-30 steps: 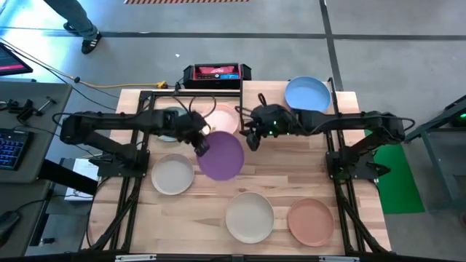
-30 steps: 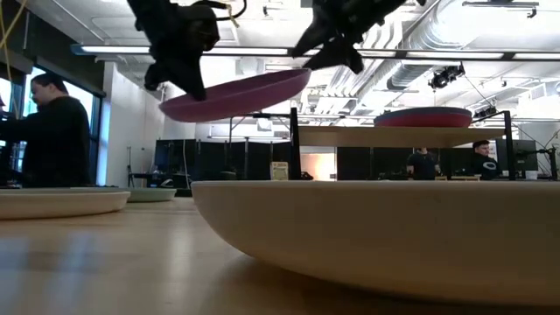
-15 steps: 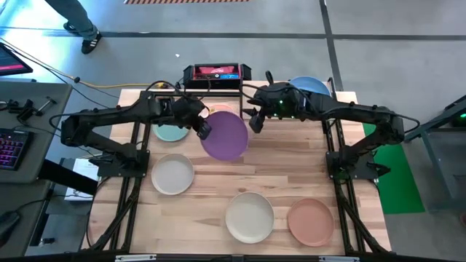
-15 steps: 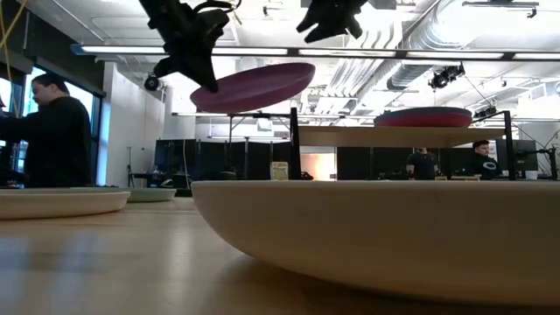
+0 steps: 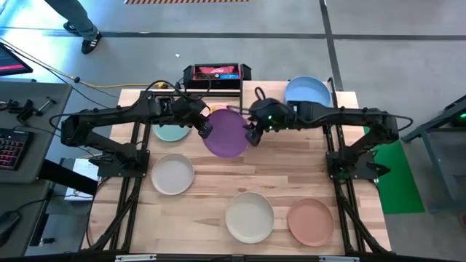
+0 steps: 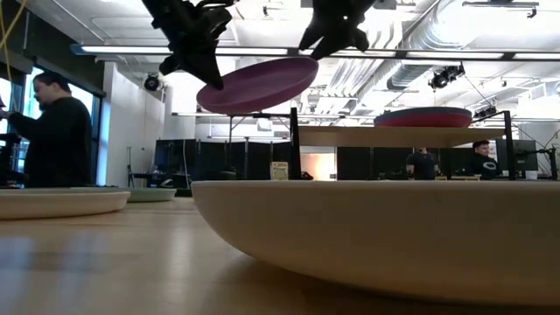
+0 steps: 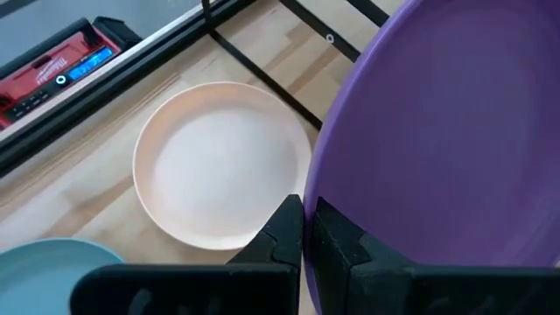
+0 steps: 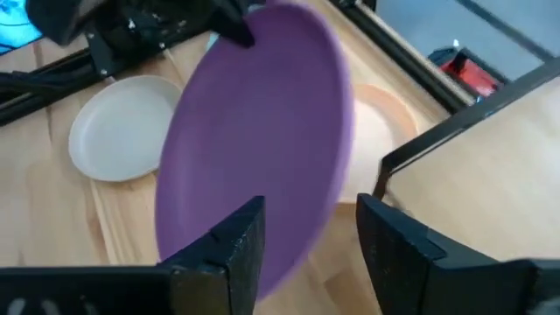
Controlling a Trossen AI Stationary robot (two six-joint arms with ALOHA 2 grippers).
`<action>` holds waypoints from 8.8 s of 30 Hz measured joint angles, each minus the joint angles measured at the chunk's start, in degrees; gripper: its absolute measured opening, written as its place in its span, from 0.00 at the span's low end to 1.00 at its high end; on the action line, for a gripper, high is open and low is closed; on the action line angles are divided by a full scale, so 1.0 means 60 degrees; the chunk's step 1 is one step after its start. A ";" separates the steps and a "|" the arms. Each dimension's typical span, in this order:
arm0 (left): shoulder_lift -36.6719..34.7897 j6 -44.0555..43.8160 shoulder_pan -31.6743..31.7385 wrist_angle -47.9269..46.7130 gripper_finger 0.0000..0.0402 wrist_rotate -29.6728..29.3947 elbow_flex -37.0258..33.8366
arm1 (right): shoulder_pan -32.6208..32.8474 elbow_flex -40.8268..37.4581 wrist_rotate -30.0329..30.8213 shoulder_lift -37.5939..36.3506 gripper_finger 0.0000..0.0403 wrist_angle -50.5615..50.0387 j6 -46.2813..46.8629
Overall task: Place and stack plates onto a shelf
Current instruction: Stack the purple plate on top of the blue plate on the shelf, then stack bottom gray plate on top of the purple plate on the shelf
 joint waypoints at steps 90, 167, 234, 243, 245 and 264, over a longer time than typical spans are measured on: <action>-0.0532 0.1609 0.0132 0.3093 0.26 0.0719 0.0000 | -0.3036 0.0000 0.1147 -0.2908 0.00 -0.4216 0.2754; -0.0517 0.2520 0.0787 0.2911 0.26 0.0727 0.0000 | -0.8847 -0.5559 -0.1726 -0.7417 0.00 -0.2633 0.7575; -0.0517 0.2980 0.0759 0.2886 0.26 0.1035 0.0000 | -0.8844 -0.4641 -0.2962 -0.7135 0.25 -0.3624 0.5473; -0.0517 0.2922 0.0291 0.2377 0.26 0.1396 0.0000 | -0.8844 -0.4645 -0.4105 -0.8154 0.25 -0.3992 0.5552; -0.0514 0.2859 0.0098 0.2254 0.26 0.1551 0.0000 | -0.8803 -0.4645 -0.4640 -0.8419 0.25 -0.3900 0.5552; -0.0157 0.1624 -0.1822 0.0627 0.26 0.1734 0.0000 | -0.3428 -0.4645 -0.4600 -0.8482 0.25 -0.1088 0.7772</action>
